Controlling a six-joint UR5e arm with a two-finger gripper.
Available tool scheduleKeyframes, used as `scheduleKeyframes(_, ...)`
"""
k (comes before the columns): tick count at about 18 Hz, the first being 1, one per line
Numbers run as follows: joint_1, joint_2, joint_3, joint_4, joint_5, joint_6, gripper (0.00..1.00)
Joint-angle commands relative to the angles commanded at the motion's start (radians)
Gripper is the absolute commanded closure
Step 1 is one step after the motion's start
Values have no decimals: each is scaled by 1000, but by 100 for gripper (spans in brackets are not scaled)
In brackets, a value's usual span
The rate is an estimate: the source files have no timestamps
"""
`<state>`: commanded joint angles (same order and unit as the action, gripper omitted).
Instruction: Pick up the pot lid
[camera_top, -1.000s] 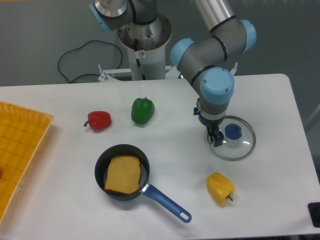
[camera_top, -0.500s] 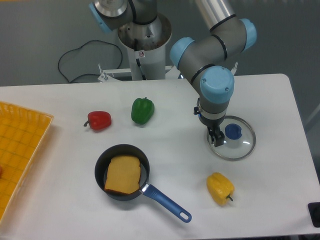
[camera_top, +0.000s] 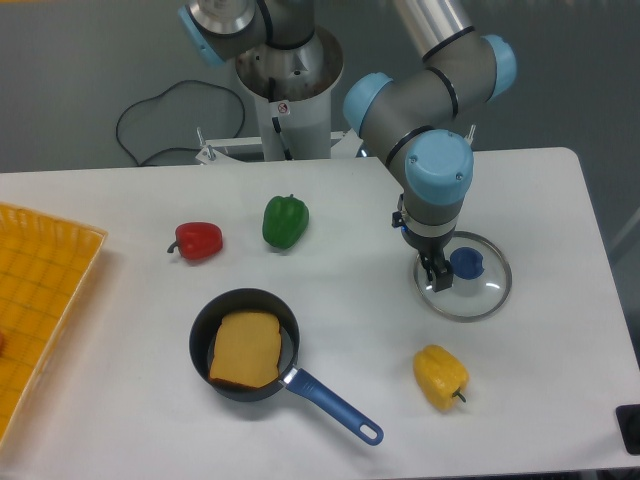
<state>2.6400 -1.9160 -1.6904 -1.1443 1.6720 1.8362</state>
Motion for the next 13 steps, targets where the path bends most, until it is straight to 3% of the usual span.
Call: scheduleKeyframes(13, 15, 2, -12, 3, 9, -11, 0)
